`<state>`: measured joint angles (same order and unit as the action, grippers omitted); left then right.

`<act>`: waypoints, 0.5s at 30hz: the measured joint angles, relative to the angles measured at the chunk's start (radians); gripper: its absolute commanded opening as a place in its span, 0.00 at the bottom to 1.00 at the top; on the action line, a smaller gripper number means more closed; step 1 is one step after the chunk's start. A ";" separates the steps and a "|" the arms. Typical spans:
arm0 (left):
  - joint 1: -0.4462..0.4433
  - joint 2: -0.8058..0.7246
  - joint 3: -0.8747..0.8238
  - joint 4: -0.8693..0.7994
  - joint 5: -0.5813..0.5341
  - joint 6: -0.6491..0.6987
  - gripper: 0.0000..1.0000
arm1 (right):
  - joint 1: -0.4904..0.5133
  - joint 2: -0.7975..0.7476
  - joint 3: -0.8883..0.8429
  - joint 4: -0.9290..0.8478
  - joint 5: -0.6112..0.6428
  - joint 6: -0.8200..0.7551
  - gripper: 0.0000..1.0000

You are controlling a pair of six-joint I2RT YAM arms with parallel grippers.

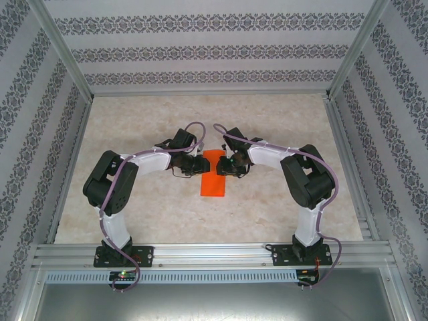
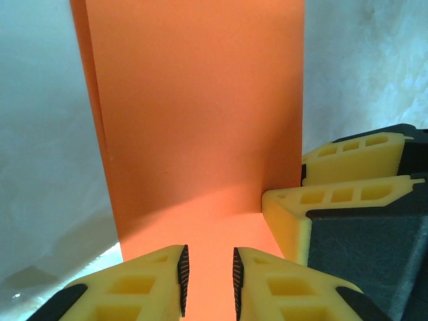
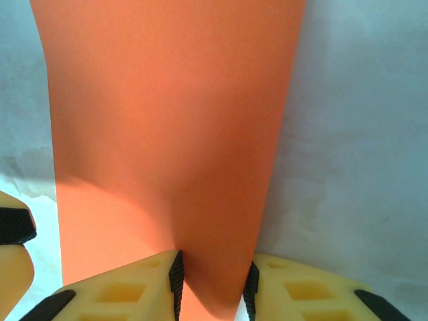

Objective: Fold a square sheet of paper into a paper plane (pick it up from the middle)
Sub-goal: Hold the square sheet of paper at the center of the table.

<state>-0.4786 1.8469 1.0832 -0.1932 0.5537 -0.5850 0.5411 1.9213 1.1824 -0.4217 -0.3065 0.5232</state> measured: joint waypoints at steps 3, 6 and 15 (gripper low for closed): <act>0.000 0.000 0.000 0.000 0.000 0.000 0.28 | 0.000 0.000 0.000 0.000 0.000 0.000 0.33; 0.000 0.000 0.000 0.000 -0.001 0.000 0.28 | 0.000 0.000 0.000 0.000 0.000 0.000 0.33; 0.000 0.000 0.002 -0.001 -0.008 0.001 0.28 | 0.000 0.000 0.000 -0.002 0.003 -0.007 0.32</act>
<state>-0.4786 1.8469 1.0855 -0.1940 0.5457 -0.5842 0.5411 1.9213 1.1820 -0.4232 -0.3031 0.5159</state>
